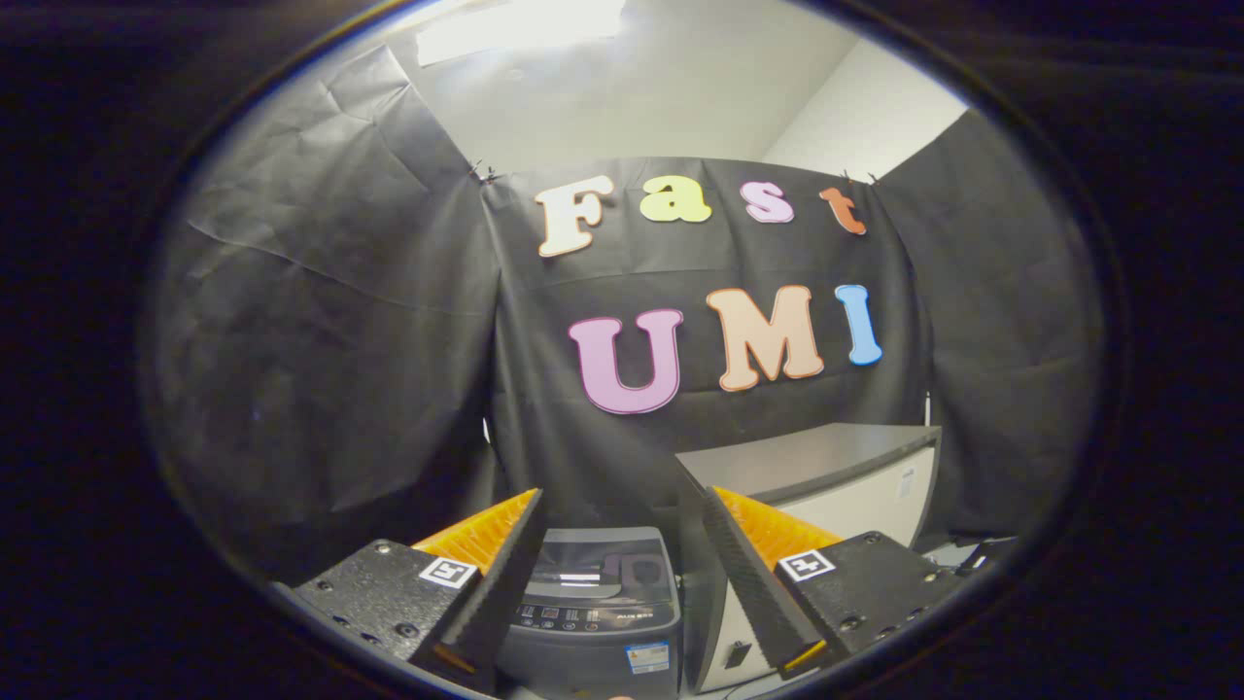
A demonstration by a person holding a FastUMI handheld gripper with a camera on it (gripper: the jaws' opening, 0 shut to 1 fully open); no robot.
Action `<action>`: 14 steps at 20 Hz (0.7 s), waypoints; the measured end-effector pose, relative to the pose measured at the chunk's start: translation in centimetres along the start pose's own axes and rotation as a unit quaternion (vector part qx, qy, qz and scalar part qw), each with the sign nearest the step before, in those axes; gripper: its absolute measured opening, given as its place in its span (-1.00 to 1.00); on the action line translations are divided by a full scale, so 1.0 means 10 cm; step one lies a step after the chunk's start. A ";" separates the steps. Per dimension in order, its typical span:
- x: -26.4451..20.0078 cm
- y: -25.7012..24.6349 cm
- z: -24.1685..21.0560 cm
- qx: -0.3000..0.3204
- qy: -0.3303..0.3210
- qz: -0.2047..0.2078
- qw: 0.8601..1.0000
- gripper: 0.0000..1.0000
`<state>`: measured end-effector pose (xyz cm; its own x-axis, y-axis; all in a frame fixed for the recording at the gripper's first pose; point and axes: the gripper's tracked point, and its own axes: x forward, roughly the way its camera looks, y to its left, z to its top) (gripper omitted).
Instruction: Put the clothes into the washing machine and then close the washing machine lid.
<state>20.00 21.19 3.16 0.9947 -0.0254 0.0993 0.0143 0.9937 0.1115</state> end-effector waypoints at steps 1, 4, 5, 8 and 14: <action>-0.05 -0.08 -0.05 0.002 0.003 -0.006 1.000 0.93; -0.18 -0.30 -0.20 0.010 0.010 -0.020 1.000 0.92; -0.23 -0.37 -0.27 0.012 0.012 -0.023 1.000 0.92; -0.28 -0.49 -0.45 0.019 0.023 -0.029 0.999 0.91; -0.40 -0.60 -0.69 0.041 0.041 -0.029 0.998 0.91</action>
